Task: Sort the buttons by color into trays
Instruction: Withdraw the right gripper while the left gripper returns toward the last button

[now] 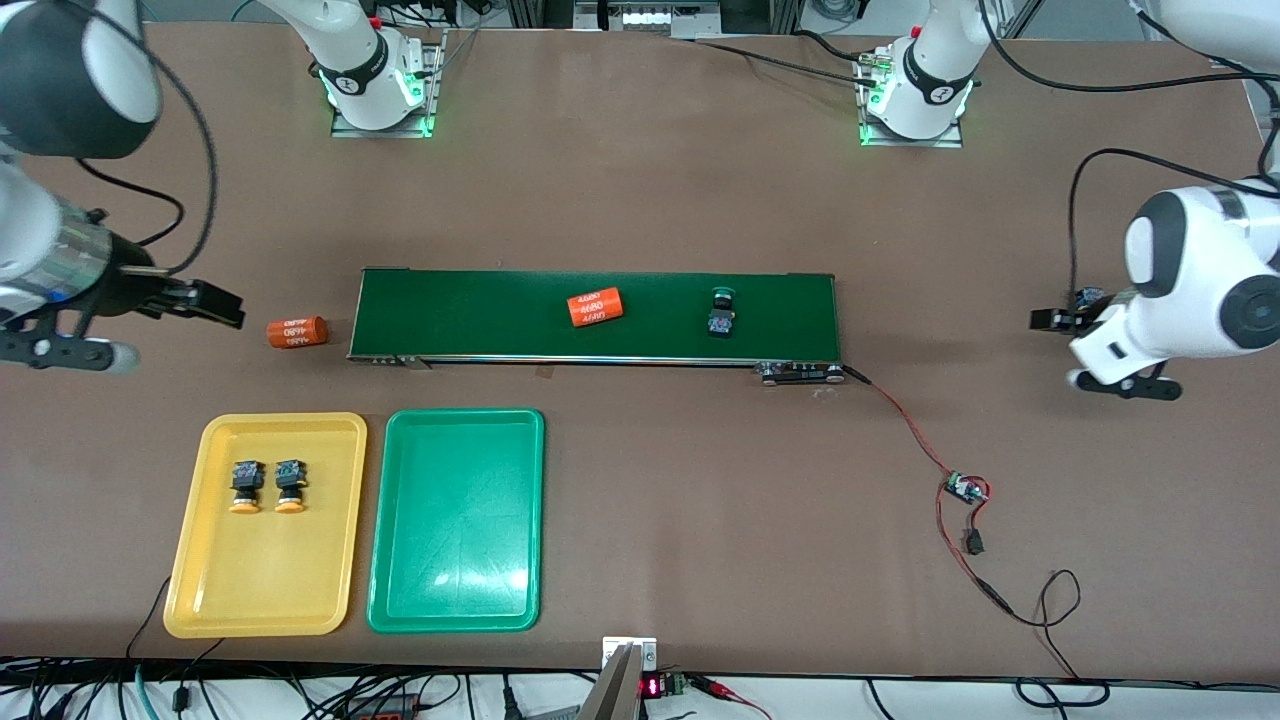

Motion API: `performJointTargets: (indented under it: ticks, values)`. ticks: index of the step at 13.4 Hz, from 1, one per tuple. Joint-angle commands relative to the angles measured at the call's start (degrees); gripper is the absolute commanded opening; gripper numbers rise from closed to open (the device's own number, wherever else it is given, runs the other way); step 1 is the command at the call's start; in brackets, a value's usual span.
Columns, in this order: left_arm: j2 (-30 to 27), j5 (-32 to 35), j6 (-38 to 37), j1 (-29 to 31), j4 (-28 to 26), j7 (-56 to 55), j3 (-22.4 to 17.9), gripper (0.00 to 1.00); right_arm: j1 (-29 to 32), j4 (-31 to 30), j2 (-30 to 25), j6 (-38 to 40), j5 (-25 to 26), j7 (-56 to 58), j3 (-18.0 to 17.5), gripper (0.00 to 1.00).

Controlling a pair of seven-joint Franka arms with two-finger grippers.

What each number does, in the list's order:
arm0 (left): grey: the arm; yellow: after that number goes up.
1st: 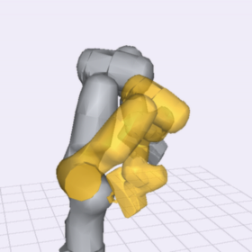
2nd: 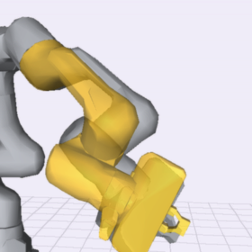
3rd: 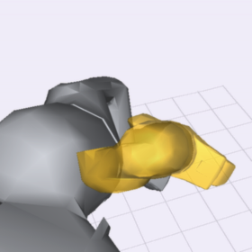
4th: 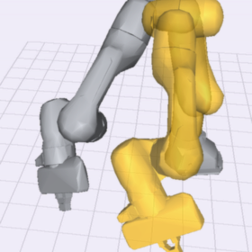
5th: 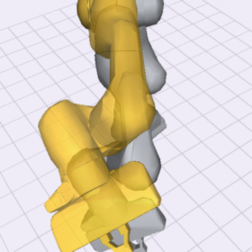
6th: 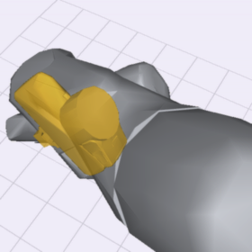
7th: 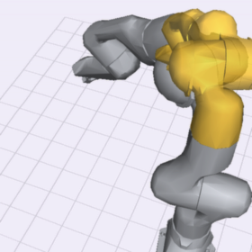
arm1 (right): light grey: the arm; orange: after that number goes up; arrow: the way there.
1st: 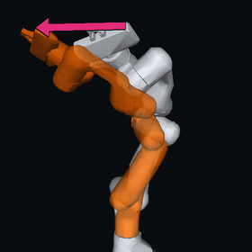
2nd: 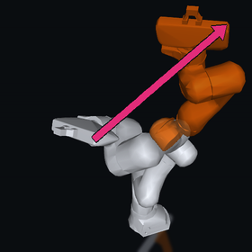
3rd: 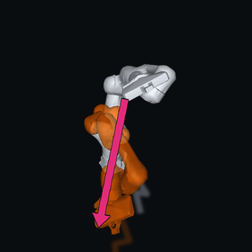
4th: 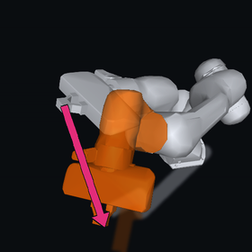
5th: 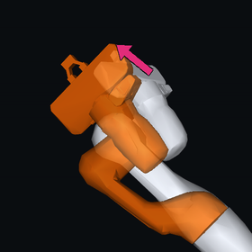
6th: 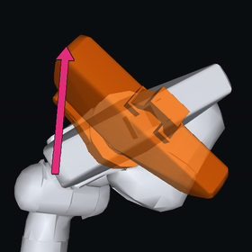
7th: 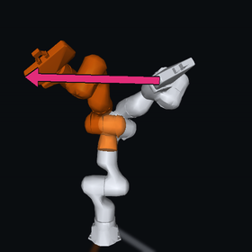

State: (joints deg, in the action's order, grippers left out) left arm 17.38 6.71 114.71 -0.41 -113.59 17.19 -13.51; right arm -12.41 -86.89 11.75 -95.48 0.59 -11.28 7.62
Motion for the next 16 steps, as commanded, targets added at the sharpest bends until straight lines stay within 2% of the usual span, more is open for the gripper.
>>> performJointTargets:
  ticks: [1, 5, 10, 12, 16]
  values:
    - [-2.4, 0.9, 7.2, 1.5, -7.4, 7.1, -3.9, 1.00, -0.3, -10.9, -6.6, -7.7, 1.3, -0.8, 0.0, 1.00]
    - [-0.3, 0.9, 18.4, 3.7, -12.7, 12.6, -7.0, 1.00, 1.6, -11.5, -7.3, -7.2, 0.6, -0.1, 0.6, 1.00]
    - [2.6, 0.8, 20.6, 5.9, -12.9, 16.0, -7.1, 1.00, 2.3, -10.6, -6.3, -7.3, 0.4, -0.1, 0.4, 1.00]
    - [3.6, 0.6, 23.8, 6.1, -14.1, 18.0, -7.2, 1.00, 2.0, -9.8, -5.9, -7.4, 0.6, 0.1, 0.4, 1.00]
    - [4.3, 0.2, 25.0, 7.0, -16.0, 18.1, -7.1, 1.00, 2.2, -9.7, -5.9, -7.2, 0.5, 0.4, 0.4, 1.00]
